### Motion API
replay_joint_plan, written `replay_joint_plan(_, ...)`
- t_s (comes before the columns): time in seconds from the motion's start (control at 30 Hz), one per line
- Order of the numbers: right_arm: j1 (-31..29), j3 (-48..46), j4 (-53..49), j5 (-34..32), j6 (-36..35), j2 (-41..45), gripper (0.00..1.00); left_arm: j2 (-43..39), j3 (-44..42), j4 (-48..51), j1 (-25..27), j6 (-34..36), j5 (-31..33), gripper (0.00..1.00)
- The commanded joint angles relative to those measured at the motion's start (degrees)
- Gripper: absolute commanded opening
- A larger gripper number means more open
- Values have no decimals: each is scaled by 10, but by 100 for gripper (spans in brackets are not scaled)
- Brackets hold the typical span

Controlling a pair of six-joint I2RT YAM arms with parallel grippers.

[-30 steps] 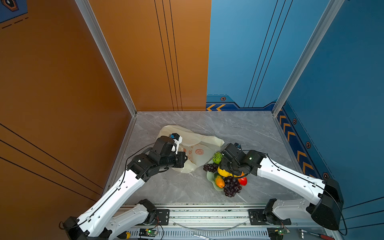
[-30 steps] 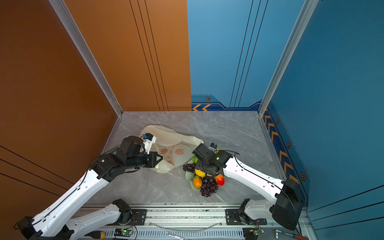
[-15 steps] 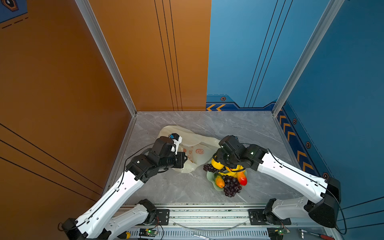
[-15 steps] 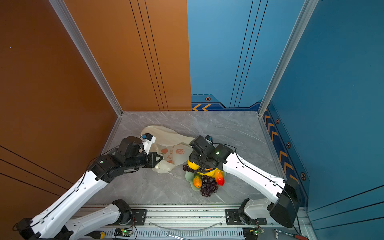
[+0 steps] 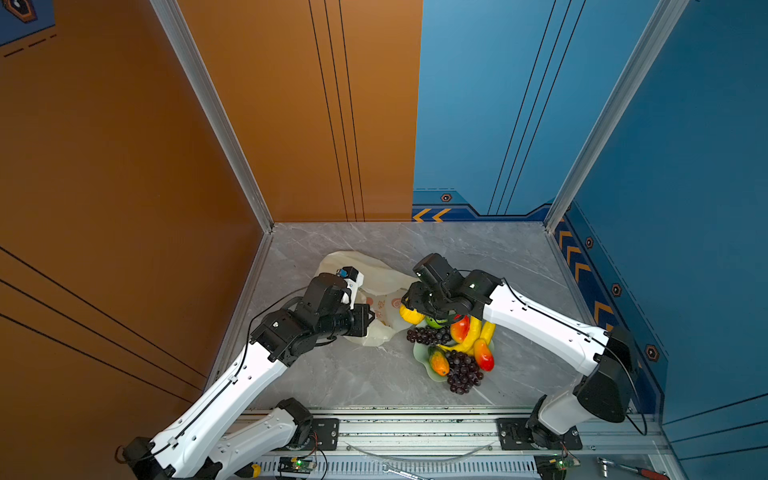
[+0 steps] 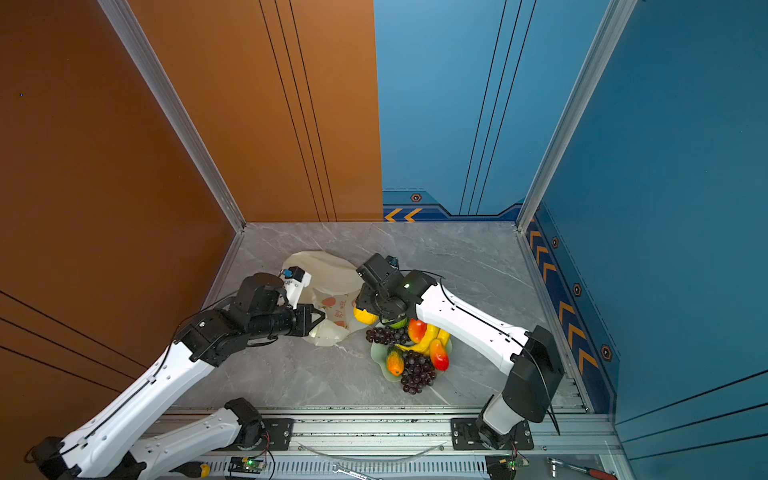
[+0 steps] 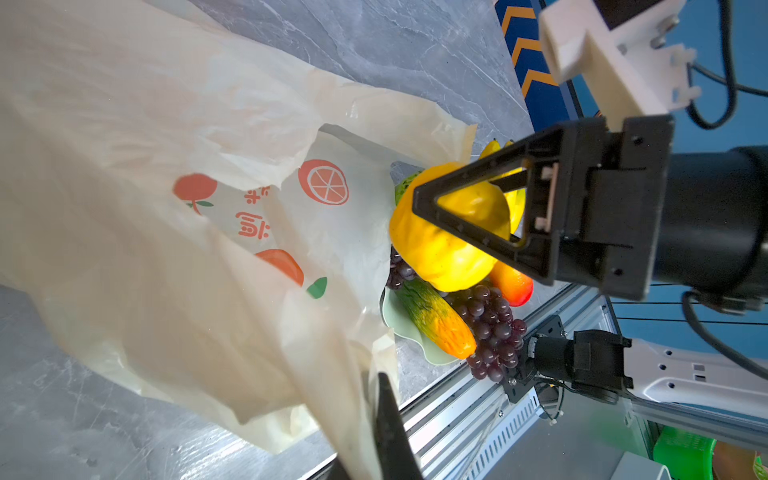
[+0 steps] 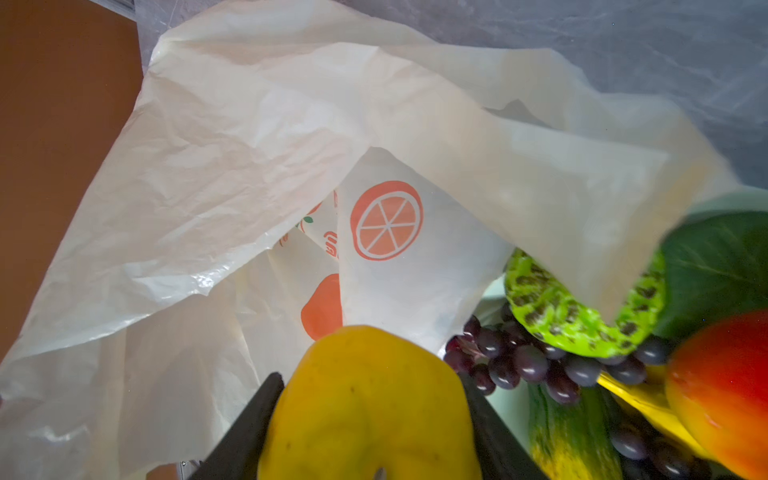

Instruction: Place the fruits into the plastic bag

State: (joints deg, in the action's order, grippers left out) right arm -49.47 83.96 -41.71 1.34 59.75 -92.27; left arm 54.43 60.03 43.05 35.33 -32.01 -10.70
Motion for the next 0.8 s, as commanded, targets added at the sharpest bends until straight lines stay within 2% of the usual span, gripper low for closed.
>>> replay_joint_plan(0.0, 1, 32, 20, 22, -23, -36, 54, 4, 2, 0, 7, 2, 5, 0)
replay_joint_plan(0.27, -13, 97, 36, 62, -36, -126, 54, 31, 34, -2, 5, 10, 9, 0)
replay_joint_plan(0.53, -11, 103, 113, 96, 10, -184, 53, 50, 60, -13, 6, 10, 8, 0)
replay_joint_plan(0.77, 5, 99, 206, 77, 66, -218, 53, 46, 52, -30, 9, -2, -2, 0)
